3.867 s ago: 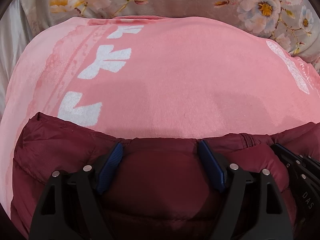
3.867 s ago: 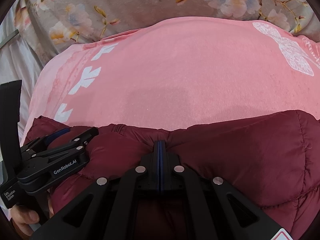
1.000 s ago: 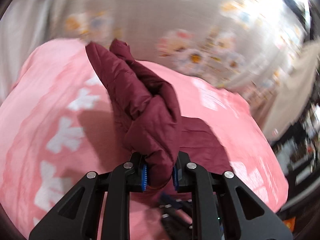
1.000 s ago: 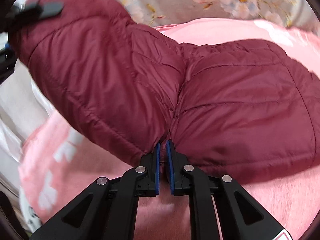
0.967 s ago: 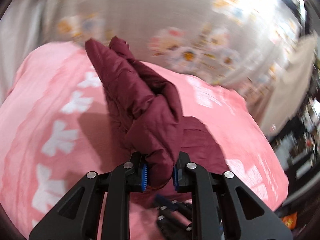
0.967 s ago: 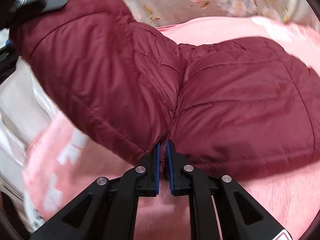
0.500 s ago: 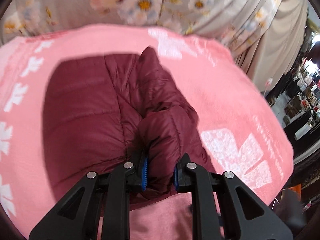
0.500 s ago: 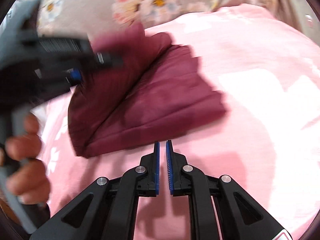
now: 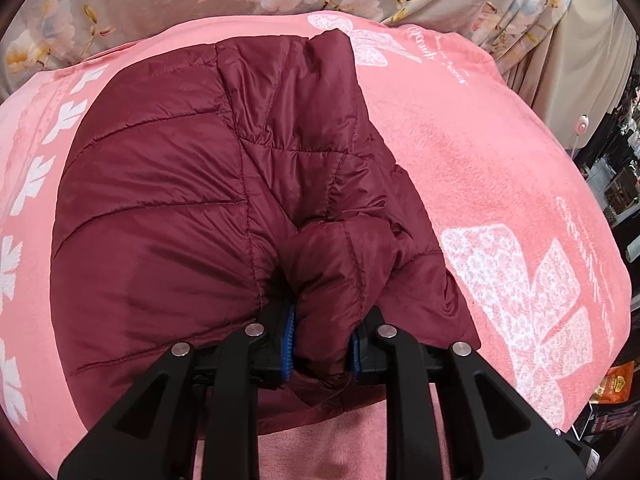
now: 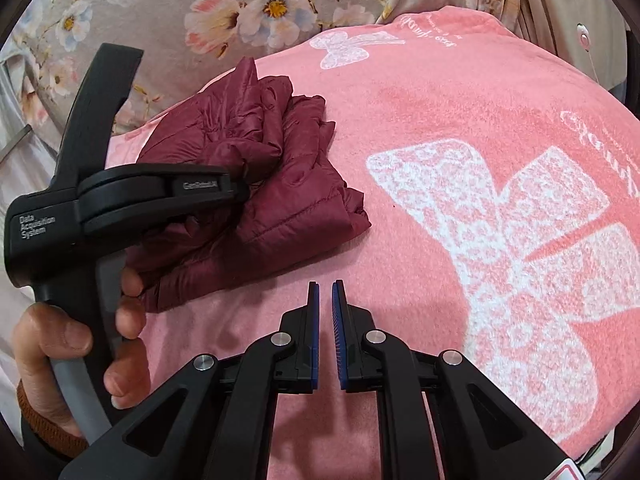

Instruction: Fold large clothes

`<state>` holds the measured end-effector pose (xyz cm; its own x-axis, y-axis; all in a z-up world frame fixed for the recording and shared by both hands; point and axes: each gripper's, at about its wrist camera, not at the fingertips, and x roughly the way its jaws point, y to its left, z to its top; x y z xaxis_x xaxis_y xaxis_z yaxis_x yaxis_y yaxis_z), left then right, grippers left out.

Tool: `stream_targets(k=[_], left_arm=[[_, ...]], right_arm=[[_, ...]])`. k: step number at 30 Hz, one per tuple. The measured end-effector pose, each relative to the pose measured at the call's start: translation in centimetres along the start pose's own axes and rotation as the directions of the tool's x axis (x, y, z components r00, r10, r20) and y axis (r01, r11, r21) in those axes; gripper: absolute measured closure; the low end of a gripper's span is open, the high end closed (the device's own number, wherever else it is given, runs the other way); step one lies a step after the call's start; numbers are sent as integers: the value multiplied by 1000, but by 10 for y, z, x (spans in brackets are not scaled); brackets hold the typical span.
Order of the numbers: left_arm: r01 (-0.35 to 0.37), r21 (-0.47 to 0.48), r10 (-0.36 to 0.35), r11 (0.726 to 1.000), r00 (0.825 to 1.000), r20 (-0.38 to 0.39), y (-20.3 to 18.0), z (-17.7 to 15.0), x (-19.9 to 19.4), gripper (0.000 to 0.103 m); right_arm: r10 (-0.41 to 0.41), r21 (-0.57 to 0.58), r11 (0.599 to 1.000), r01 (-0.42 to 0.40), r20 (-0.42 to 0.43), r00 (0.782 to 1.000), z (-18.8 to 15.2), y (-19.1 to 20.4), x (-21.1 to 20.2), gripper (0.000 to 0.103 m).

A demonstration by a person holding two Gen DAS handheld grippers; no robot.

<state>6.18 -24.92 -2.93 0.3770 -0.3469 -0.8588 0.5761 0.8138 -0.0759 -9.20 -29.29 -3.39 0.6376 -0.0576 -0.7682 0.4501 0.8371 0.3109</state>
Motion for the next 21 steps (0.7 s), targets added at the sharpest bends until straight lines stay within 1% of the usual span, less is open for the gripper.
stream_targets(k=[2, 4, 5, 6, 7, 9, 10, 11, 12, 13, 14, 15, 16, 17, 19, 20, 21], left_arm=[[-3, 1, 3, 1000, 1000, -6, 2, 0, -2, 82], [11, 6, -11, 1000, 1000, -20, -1, 1, -6, 71], [34, -1, -34, 999, 999, -29, -1, 1, -10, 61], [51, -13, -52, 999, 998, -37, -2, 3, -13, 56], [78, -30, -79, 997, 996, -41, -1, 4, -20, 54], [152, -59, -153, 987, 988, -10, 7, 6, -45, 44], [194, -82, -192, 978, 981, 29, 17, 8, -64, 41], [211, -98, -206, 972, 977, 61, 25, 10, -76, 35], [217, -118, -205, 969, 974, 100, 36, 13, -90, 33], [207, -149, -185, 967, 972, 148, 53, 18, -105, 33], [192, -172, -162, 966, 971, 174, 64, 22, -113, 32], [163, -198, -123, 967, 972, 200, 77, 27, -120, 32], [126, -222, -78, 967, 973, 215, 90, 33, -124, 32], [61, -267, 0, 962, 975, 224, 109, 41, -125, 32], [-18, -322, 90, 947, 974, 210, 135, 54, -119, 32], [-47, -341, 120, 939, 973, 198, 143, 61, -115, 32], [-71, -360, 146, 930, 971, 188, 152, 66, -110, 32]], right_arm=[[-3, 1, 1000, 3, -3, 1000, -2, 2, -3, 93], [-4, 1, 1000, 4, -2, 1000, -6, 1, -10, 93], [-7, -1, 1000, 7, 4, 1000, -5, 2, -14, 93], [-9, -3, 1000, 9, 14, 1000, -3, 3, -18, 93], [-9, -3, 1000, 9, 25, 1000, 0, 3, -22, 92], [-9, -4, 1000, 9, 45, 999, 4, 2, -30, 90], [-8, -5, 1000, 8, 59, 998, 9, 3, -35, 85], [-2, -12, 1000, 3, 74, 997, 16, 6, -39, 77], [10, -22, 1000, -8, 89, 996, 25, 9, -43, 73], [23, -31, 999, -20, 105, 994, 34, 12, -46, 70], [43, -44, 998, -37, 129, 991, 46, 18, -51, 69], [61, -59, 997, -52, 154, 986, 61, 25, -54, 67], [76, -75, 995, -63, 179, 981, 75, 33, -56, 61], [90, -85, 994, -74, 201, 975, 89, 40, -57, 53], [111, -98, 991, -90, 229, 967, 117, 54, -53, 44], [121, -103, 990, -99, 230, 966, 131, 61, -47, 41], [127, -101, 989, -107, 225, 966, 145, 65, -38, 41]])
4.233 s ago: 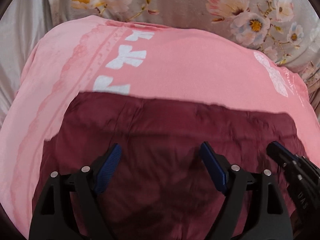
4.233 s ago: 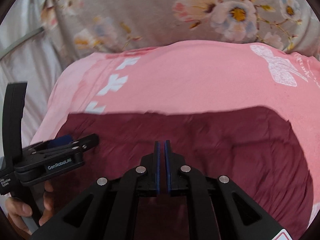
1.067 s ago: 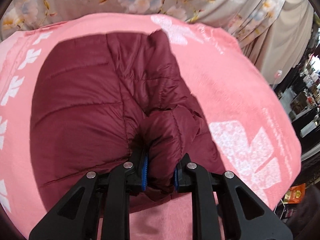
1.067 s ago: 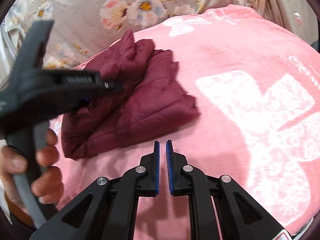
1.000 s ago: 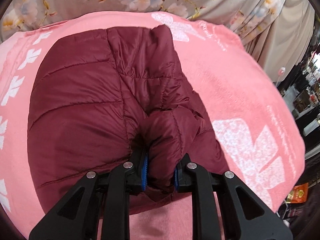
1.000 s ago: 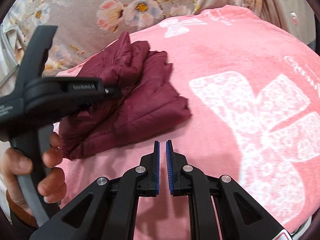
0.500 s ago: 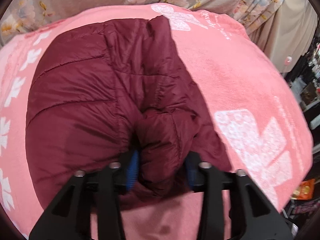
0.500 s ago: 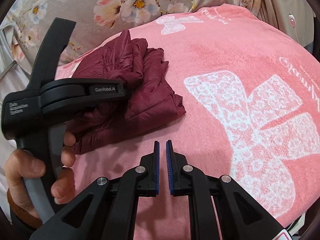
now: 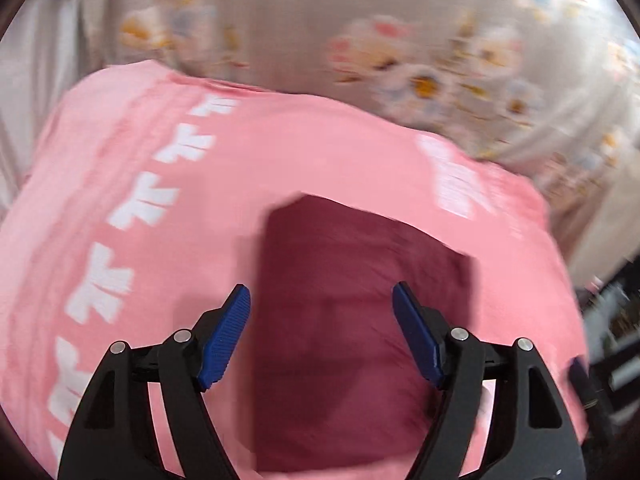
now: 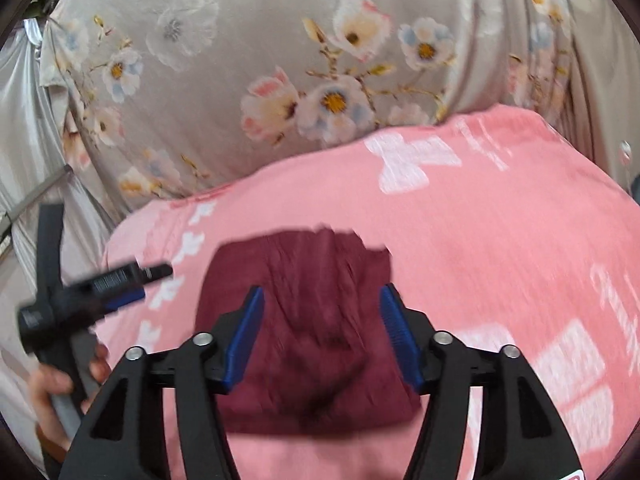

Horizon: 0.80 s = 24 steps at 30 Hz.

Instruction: Fold large clothes

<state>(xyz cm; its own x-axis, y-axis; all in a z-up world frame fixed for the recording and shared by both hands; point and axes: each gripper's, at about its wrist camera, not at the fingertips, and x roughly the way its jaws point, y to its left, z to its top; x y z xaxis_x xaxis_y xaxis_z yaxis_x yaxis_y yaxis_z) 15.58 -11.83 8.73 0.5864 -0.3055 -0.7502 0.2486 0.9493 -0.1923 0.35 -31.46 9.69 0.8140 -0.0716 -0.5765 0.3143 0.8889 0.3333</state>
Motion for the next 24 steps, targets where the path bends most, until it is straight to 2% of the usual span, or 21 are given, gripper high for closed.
stream_targets(k=[3, 5, 9, 10, 11, 12, 13, 15, 17, 20, 24], left_arm=[[-70, -28, 70, 997, 997, -15, 11, 15, 25, 32], [-98, -23, 97, 995, 994, -39, 14, 19, 41, 32], [-122, 8, 123, 992, 990, -70, 8, 18, 66, 32], [-123, 17, 124, 992, 989, -76, 4, 16, 70, 32], [-121, 24, 122, 992, 989, -81, 3, 15, 74, 32], [-118, 33, 120, 993, 989, -90, 0, 14, 79, 32], [-117, 40, 121, 992, 988, -97, -3, 13, 84, 32], [-113, 63, 120, 992, 986, -113, -12, 10, 94, 32], [-115, 85, 125, 990, 985, -120, -20, 7, 103, 32], [-105, 105, 118, 989, 984, -134, -34, 3, 119, 32], [-105, 138, 124, 985, 983, -137, -52, -5, 138, 31]], right_arm=[[-7, 45, 999, 10, -71, 997, 29, 4, 56, 41], [-35, 70, 997, 44, -127, 991, 34, 4, 89, 41], [-52, 96, 992, 81, -280, 959, 30, -3, 148, 41], [-98, 69, 990, 124, -306, 947, 25, -4, 162, 44], [-127, 39, 988, 147, -317, 940, 21, -4, 172, 57], [-138, 19, 988, 152, -322, 937, 19, -5, 178, 73], [-128, 19, 990, 142, -329, 936, 16, -10, 183, 96], [-128, 27, 989, 143, -302, 945, 17, -19, 179, 99], [-198, -13, 979, 201, -248, 948, 20, -27, 172, 99], [-283, -72, 959, 274, -230, 931, 16, -39, 177, 99], [-341, -117, 940, 322, -236, 910, 7, -57, 194, 99]])
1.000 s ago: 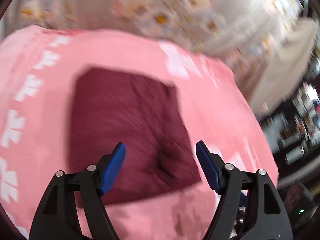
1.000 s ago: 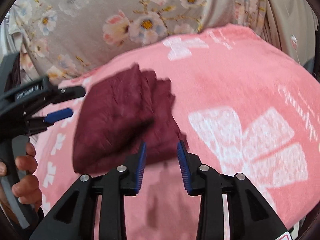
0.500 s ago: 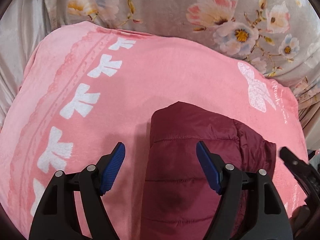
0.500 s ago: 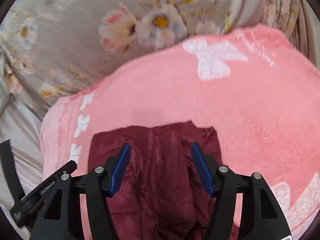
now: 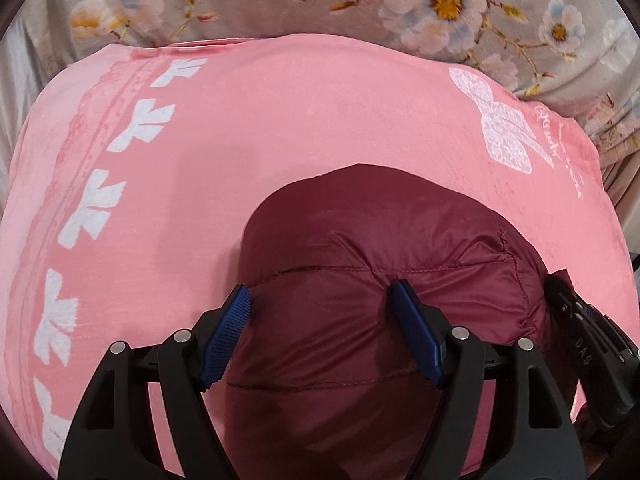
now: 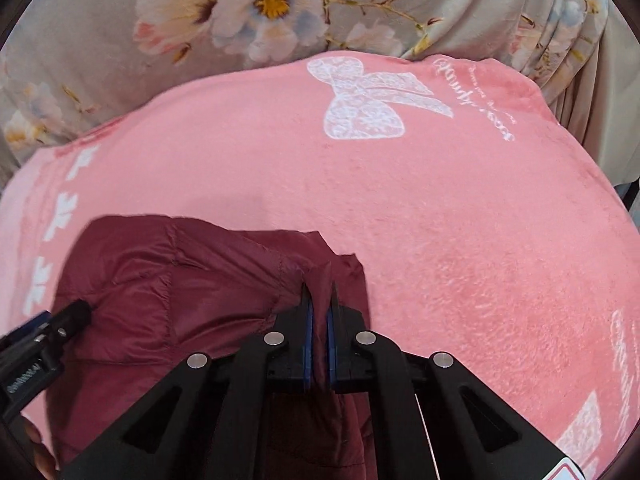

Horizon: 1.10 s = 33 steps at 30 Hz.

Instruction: Fold large clothes

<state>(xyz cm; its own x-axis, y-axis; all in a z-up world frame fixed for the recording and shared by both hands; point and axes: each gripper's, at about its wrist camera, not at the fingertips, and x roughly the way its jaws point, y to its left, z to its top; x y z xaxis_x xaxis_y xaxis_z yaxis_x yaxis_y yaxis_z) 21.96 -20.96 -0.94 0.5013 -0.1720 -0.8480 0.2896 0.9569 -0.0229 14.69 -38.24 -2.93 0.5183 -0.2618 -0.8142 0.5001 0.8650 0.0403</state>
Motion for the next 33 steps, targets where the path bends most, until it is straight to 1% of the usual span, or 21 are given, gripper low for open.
stream_targets(k=[3, 7, 11, 15, 25, 33], left_arm=[[-16, 21, 16, 1000, 1000, 10, -12, -3, 9, 30], [-55, 46, 53, 997, 998, 41, -22, -6, 18, 25], [-70, 38, 68, 997, 995, 67, -25, -9, 27, 19], [-82, 35, 78, 996, 993, 92, -25, -12, 32, 15], [-125, 53, 115, 991, 980, 164, -33, -20, 38, 11], [-131, 52, 119, 990, 975, 187, -33, -22, 43, 9]], right_arm=[[-18, -16, 1000, 18, 2, 1000, -5, -2, 11, 99], [-16, -28, 999, 16, 9, 1000, -7, -2, 23, 99], [1, -17, 1000, -1, 11, 1000, -7, -3, 31, 97], [6, -17, 1000, -5, 21, 1000, -10, 0, 34, 97], [-19, -33, 999, 21, 64, 998, -17, 4, 35, 95], [-21, -30, 999, 23, 75, 997, -19, 6, 36, 95]])
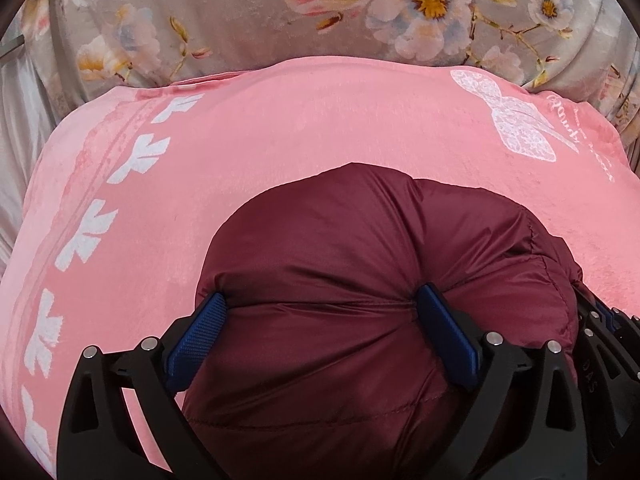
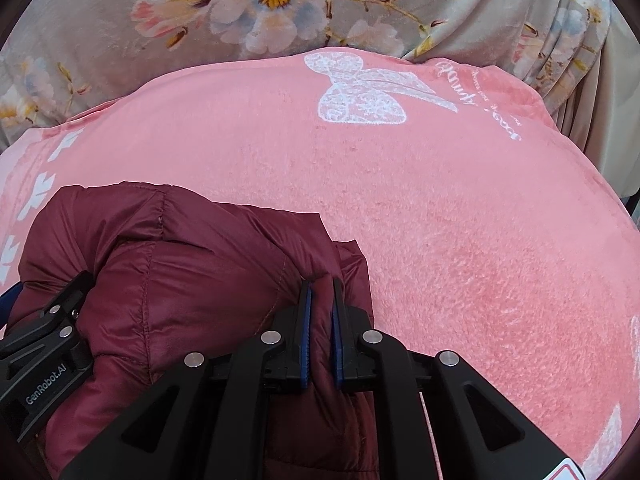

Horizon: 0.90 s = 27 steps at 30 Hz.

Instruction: Fold large clothes

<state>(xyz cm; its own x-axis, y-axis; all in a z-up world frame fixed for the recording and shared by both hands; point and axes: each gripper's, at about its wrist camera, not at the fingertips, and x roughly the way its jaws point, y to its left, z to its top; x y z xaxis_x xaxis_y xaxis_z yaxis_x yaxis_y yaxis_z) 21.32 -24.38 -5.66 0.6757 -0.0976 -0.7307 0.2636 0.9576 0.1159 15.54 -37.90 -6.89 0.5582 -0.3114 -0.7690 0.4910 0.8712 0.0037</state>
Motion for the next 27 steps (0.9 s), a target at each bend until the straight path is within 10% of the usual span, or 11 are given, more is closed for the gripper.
stream_targets(k=[7, 16, 27], left_arm=[[1, -3, -1, 1000, 1000, -1, -2, 1, 1, 7], [104, -13, -105, 995, 991, -89, 23, -8, -38, 8], [108, 94, -96, 990, 988, -123, 18, -71, -94, 7]], right_arm=[[16, 14, 1000, -16, -2, 1000, -1, -3, 0, 95], [283, 150, 950, -273, -47, 958, -10, -47, -52, 85], [241, -41, 968, -247, -122, 963, -80, -30, -107, 86]])
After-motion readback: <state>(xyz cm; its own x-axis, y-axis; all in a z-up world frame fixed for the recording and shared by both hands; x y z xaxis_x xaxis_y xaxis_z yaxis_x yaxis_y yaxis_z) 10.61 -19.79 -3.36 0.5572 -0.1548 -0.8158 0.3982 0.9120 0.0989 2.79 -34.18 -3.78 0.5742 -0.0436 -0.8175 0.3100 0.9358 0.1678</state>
